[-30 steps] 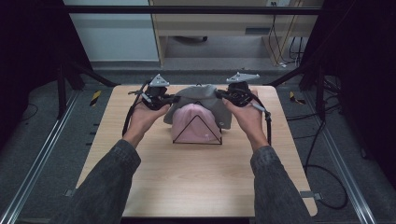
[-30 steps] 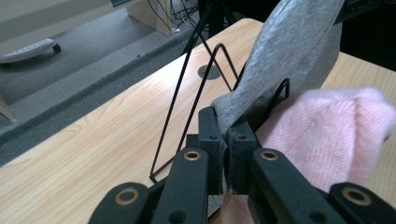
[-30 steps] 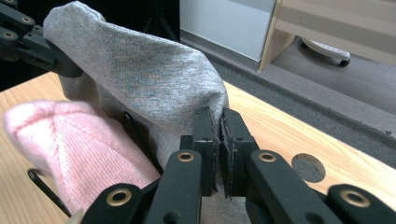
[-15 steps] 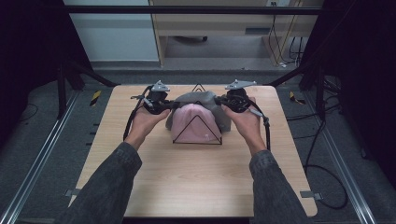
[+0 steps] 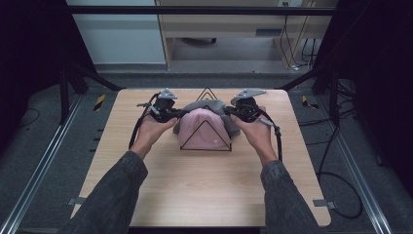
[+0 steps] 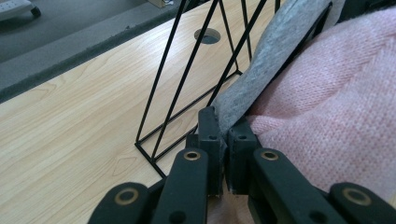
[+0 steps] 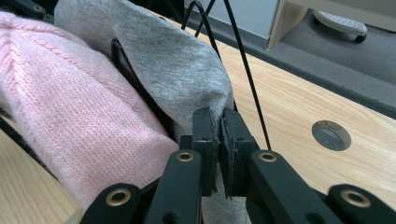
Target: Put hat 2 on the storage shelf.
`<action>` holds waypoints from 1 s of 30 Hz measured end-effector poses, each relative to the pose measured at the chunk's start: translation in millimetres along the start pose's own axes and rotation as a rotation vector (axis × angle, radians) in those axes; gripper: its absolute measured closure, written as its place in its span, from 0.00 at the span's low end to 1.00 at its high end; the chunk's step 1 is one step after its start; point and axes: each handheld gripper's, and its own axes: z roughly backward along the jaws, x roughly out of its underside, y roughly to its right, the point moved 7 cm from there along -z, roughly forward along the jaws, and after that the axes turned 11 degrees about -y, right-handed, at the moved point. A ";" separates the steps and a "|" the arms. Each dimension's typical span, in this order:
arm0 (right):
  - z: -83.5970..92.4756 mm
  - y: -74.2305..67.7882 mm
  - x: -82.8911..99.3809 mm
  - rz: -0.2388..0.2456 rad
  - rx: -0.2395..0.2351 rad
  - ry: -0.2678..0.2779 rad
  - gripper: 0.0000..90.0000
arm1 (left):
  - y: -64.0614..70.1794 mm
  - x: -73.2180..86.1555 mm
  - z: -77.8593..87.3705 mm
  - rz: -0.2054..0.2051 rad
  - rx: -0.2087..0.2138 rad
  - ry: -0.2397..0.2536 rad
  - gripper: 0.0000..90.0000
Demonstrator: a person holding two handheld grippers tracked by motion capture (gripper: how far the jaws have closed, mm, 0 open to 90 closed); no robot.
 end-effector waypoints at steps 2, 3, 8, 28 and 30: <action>1.0 -0.9 -0.2 0.001 -0.002 0.001 0.95 | -0.2 0.3 0.5 0.003 -0.003 -0.001 0.97; 1.0 -0.9 -0.2 0.001 -0.002 0.001 0.95 | -0.2 0.3 0.5 0.003 -0.003 -0.001 0.97; 2.7 -2.8 -1.5 0.005 -0.005 0.006 0.95 | 0.2 0.0 2.0 0.012 0.008 0.010 0.97; 11.9 -3.8 5.1 0.008 -0.002 0.029 0.86 | 1.1 2.4 9.7 0.011 -0.015 0.046 0.87; 13.6 -3.9 5.0 0.014 -0.001 0.032 0.86 | 1.5 1.6 12.3 0.009 -0.019 0.056 0.84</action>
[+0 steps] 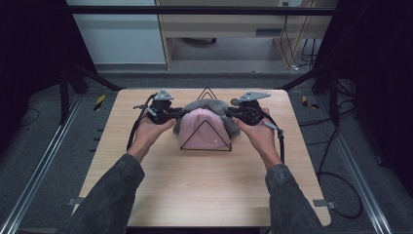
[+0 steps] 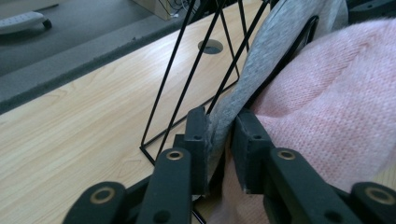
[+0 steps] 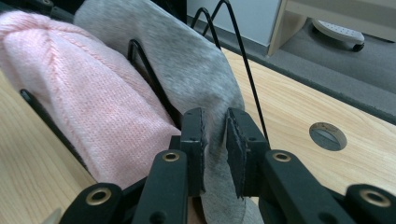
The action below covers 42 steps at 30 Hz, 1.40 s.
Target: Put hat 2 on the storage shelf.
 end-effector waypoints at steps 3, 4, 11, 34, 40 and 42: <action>3.3 -1.3 -1.8 -0.005 -0.008 0.013 0.85 | 0.7 -1.3 3.8 -0.004 -0.005 0.010 0.81; 4.4 -1.8 -2.5 -0.004 -0.011 0.017 0.83 | 0.8 -1.7 4.7 -0.004 -0.007 0.013 0.80; 10.7 -2.0 -6.0 -0.004 -0.008 0.034 0.80 | 2.0 -4.3 10.1 -0.016 -0.014 0.016 0.79; 26.2 1.7 -9.1 -0.033 0.021 0.061 0.60 | -1.7 -7.0 33.8 -0.028 -0.085 0.050 0.37; 33.9 -6.7 -11.1 -0.020 0.017 0.064 0.49 | 2.0 -4.3 42.6 -0.030 -0.074 0.054 0.25; 37.0 -10.7 -11.4 -0.020 0.011 0.062 0.43 | 3.5 -3.0 45.6 -0.029 -0.068 0.050 0.21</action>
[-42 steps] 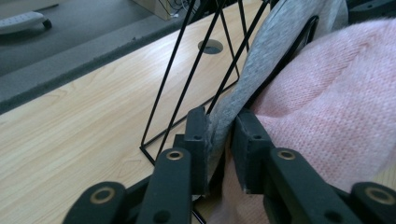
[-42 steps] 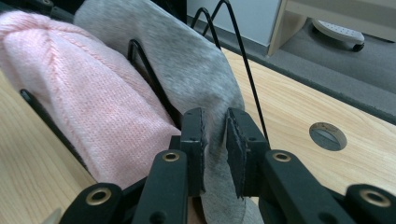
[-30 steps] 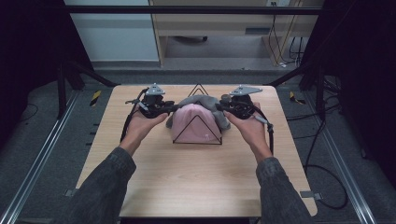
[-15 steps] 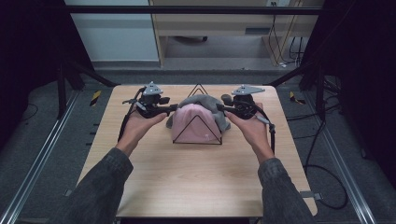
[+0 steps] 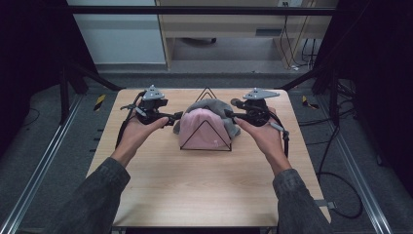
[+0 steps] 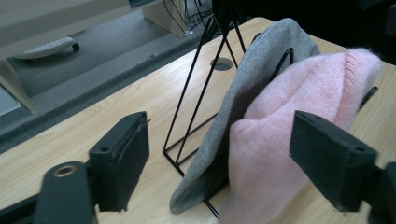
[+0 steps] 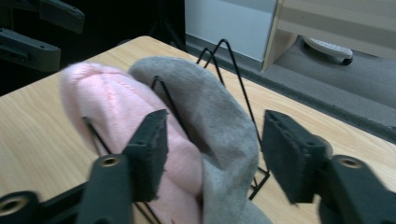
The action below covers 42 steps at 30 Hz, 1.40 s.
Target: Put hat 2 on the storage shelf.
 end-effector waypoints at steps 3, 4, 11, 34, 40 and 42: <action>8.0 -7.9 -0.5 0.000 0.001 -0.007 0.29 | 5.6 1.8 7.3 -0.006 0.012 0.002 0.14; 8.0 -7.9 -0.5 0.000 0.001 -0.007 0.29 | 8.5 3.0 9.9 -0.007 0.020 0.002 0.14; 29.2 -20.2 1.6 -0.006 0.019 0.013 0.16 | 27.1 20.3 28.3 -0.033 0.068 0.016 0.07; 46.4 -14.0 100.5 -0.041 0.058 -0.106 0.10 | 51.3 111.6 31.2 -0.098 0.107 -0.135 0.07; 40.7 -14.5 128.3 -0.055 0.047 -0.161 0.10 | 52.0 137.1 24.8 -0.098 0.117 -0.193 0.07; 37.0 -15.7 137.5 -0.053 0.043 -0.186 0.10 | 51.6 144.8 22.2 -0.095 0.121 -0.210 0.07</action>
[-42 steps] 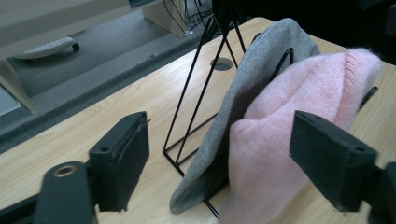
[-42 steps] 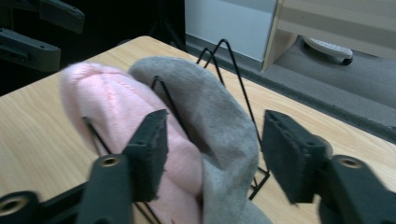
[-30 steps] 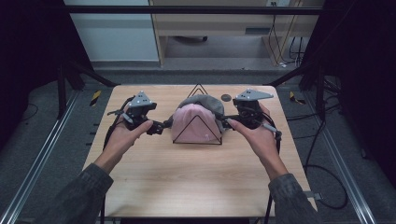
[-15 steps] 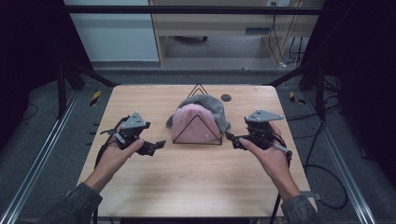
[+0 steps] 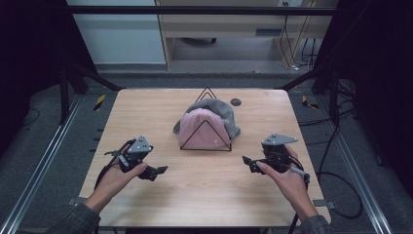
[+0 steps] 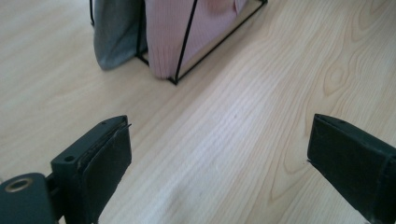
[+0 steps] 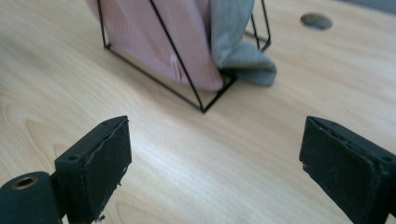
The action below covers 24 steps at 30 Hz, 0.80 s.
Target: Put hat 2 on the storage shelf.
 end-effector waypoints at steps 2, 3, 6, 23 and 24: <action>-5.0 -1.5 6.5 0.002 -0.005 -0.018 0.10 | 0.1 6.6 -4.0 0.007 0.007 -0.017 0.07; -7.1 -2.3 9.2 0.000 -0.008 -0.025 0.10 | 0.0 9.9 -6.1 0.006 0.007 -0.027 0.07; -13.2 -4.9 14.9 -0.002 -0.017 -0.039 0.10 | 0.2 18.1 -11.8 0.011 0.017 -0.051 0.07; -55.3 -12.8 40.1 -0.040 -0.044 -0.159 0.10 | -4.1 52.3 -40.3 0.073 0.033 -0.142 0.05; -56.9 -11.9 41.9 -0.044 -0.046 -0.169 0.09 | -5.1 54.3 -42.2 0.073 0.032 -0.153 0.05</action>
